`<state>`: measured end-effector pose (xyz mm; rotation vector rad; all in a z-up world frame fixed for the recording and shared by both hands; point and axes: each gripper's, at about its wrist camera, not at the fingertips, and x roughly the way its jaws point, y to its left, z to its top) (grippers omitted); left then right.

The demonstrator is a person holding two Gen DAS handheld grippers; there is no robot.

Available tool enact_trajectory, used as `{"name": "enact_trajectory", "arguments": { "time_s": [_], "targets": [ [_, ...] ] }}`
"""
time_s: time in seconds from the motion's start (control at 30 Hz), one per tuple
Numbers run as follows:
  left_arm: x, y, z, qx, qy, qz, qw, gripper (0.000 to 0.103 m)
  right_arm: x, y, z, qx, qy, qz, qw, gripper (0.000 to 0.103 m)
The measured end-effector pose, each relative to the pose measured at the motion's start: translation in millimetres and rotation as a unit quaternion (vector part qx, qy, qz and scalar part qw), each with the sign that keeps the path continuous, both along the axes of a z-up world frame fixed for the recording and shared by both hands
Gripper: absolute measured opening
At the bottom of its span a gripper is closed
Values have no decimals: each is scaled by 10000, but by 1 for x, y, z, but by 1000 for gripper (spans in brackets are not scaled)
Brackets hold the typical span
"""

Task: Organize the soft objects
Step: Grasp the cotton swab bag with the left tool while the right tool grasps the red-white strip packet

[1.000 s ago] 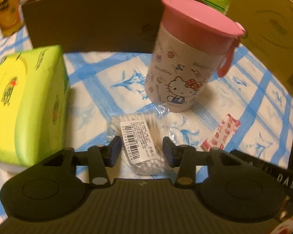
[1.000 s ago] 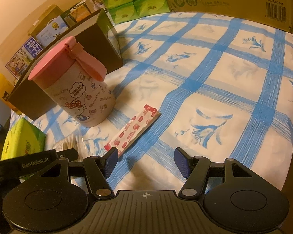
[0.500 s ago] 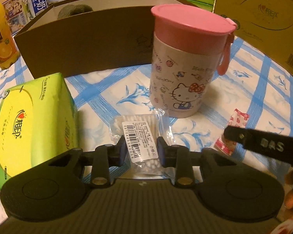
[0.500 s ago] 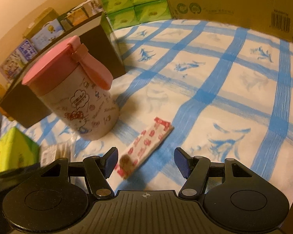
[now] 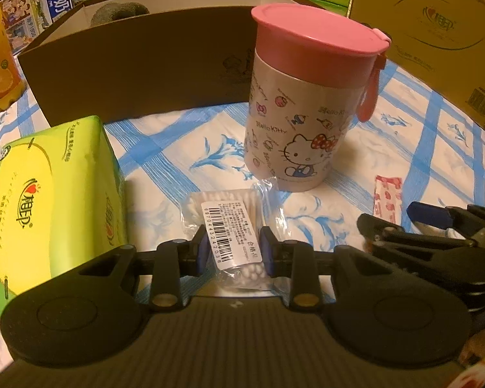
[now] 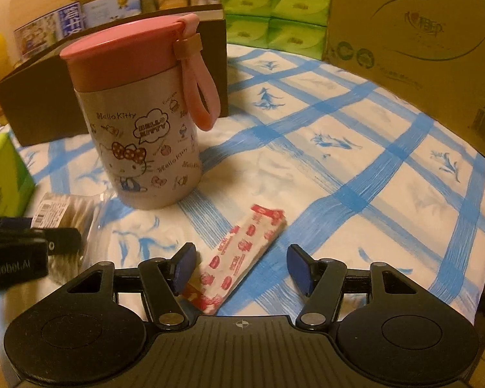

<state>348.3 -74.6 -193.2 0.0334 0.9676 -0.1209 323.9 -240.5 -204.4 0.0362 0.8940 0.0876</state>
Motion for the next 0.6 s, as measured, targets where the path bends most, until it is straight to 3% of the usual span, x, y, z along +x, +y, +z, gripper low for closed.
{"name": "enact_trajectory", "arguments": {
  "time_s": [0.23, 0.3, 0.47, 0.6],
  "targets": [
    [-6, -1, 1, -161, 150, -40, 9997, 31, -11, -31, 4, 263, 53, 125, 9996, 54],
    [-4, -1, 0, -176, 186, 8, 9997, 36, -10, -36, 4, 364, 27, 168, 9992, 54],
    [2, -3, -4, -170, 287, 14, 9994, 48, -6, -25, 3, 300, -81, 455, 9985, 54],
    [3, -4, -8, -127, 265, -18, 9996, 48, -4, -16, 0, 104, -125, 520, 9985, 51]
  ]
}}
